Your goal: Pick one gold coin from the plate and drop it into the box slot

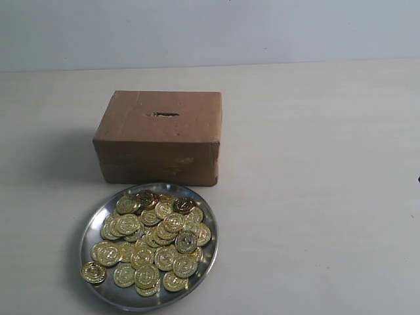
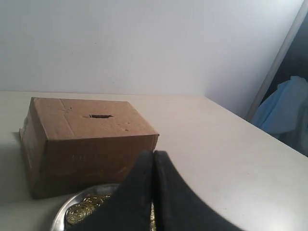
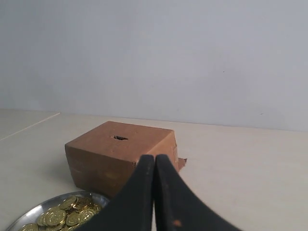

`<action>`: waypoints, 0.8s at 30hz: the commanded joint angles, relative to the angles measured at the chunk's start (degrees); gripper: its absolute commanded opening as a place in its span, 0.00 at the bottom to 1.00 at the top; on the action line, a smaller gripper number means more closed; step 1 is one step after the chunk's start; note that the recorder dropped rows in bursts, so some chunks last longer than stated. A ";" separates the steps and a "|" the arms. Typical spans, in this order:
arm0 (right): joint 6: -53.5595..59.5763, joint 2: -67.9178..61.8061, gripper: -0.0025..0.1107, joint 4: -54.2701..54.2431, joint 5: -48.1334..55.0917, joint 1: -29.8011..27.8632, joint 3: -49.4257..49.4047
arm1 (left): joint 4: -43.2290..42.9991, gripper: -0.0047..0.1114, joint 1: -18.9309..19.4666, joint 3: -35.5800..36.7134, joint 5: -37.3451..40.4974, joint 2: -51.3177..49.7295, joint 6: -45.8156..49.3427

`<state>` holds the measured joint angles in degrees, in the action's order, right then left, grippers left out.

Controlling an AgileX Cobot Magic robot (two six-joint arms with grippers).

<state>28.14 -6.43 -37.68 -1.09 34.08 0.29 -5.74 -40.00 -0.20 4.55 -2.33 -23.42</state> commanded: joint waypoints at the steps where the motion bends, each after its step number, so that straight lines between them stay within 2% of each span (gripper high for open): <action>1: 0.67 0.17 0.02 0.10 -0.49 -0.05 -0.29 | 0.56 0.04 0.09 0.20 1.71 0.25 -0.25; 7: 0.67 0.17 0.02 0.10 -0.49 -0.05 -0.29 | -0.67 0.04 0.09 0.20 6.89 0.25 1.18; 16: 0.67 0.41 0.02 0.10 -0.49 -0.51 -0.29 | -0.67 0.04 0.09 0.20 7.35 0.25 1.18; 24: 0.67 0.41 0.02 0.10 0.55 -15.26 -0.29 | -0.67 0.04 0.09 0.20 7.35 0.25 1.18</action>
<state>28.37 -6.43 -37.79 -0.74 23.80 0.29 -6.03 -40.00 -0.20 11.96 -2.33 -22.51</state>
